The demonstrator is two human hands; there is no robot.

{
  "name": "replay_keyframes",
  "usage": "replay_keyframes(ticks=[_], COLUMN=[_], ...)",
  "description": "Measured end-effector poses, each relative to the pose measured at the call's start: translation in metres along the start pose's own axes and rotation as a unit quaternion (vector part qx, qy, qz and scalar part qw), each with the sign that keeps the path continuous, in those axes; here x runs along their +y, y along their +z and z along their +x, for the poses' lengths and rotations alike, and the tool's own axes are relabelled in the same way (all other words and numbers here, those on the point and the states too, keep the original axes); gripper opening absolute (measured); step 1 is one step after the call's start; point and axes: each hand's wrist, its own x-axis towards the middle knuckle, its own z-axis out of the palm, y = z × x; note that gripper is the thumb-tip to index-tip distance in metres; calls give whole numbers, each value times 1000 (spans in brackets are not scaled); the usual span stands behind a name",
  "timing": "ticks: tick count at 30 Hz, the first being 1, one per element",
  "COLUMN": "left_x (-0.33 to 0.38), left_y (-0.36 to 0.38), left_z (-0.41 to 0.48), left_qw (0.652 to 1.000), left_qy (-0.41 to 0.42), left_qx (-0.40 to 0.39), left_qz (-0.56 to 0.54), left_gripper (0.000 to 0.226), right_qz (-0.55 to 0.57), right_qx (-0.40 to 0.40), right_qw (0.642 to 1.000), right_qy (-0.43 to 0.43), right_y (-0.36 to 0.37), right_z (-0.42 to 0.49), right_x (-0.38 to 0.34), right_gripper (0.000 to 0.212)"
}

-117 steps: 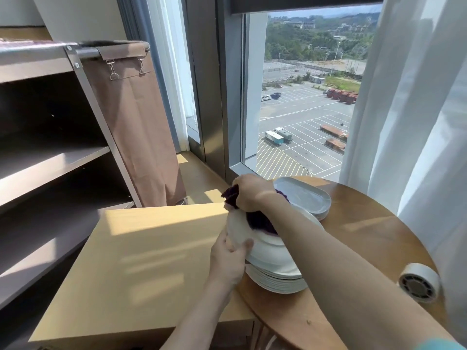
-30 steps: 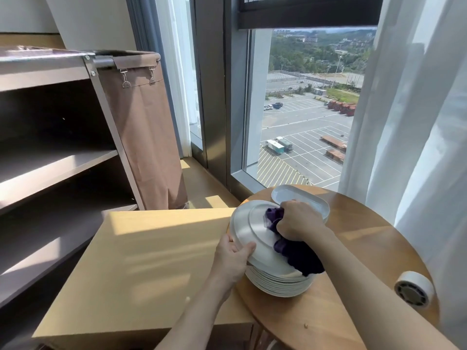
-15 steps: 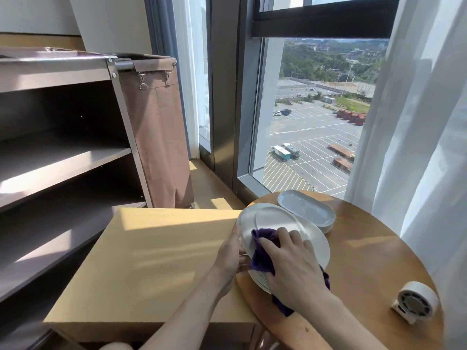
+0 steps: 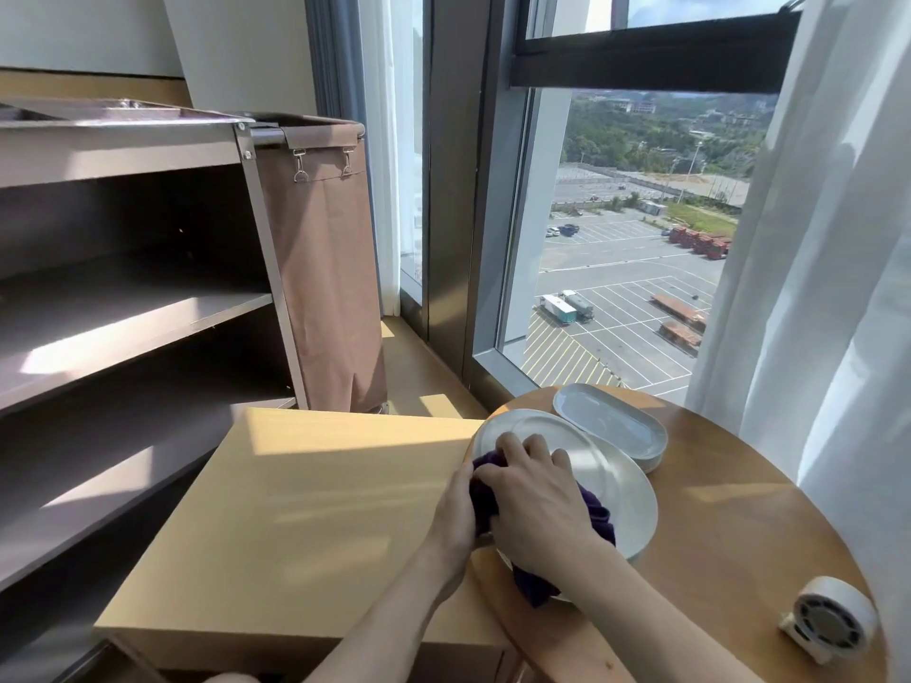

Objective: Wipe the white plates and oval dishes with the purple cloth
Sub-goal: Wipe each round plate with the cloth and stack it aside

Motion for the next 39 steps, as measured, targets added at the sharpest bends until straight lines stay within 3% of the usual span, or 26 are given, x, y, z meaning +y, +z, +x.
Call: replay_keyframes(ticks=[9,17,21,25,32,36,39], left_x=[-4,-5,-8,-7,-6,-5,-4], left_y=[-1,-1,0,3,3,5,6], left_z=[0,1,3,3,4,4,6], left_qw=[1000,995,996,996,994,994,993], left_qy=[15,50,38,20,22,39,41], left_qx=[7,-5,8,35,23,23,31], left_qz=[1,83,86,81,102,104,108], left_gripper=[52,35,27,30,24,17,24], right_qz=[41,120,162,209,272,344,381], right_qx=[-24,-106,-121,-114,-70,-20,0], right_qw=[999,984,973,959,922,892,881], right_qy=[20,79,109,154,266,291,281], right_y=[2,-6,-2,1,10,17,19], right_z=[49,99,108,109,86,62,45], right_x=[9,36,48,56,86,106,116], right_gripper=[28,37,30,20,43,37,25])
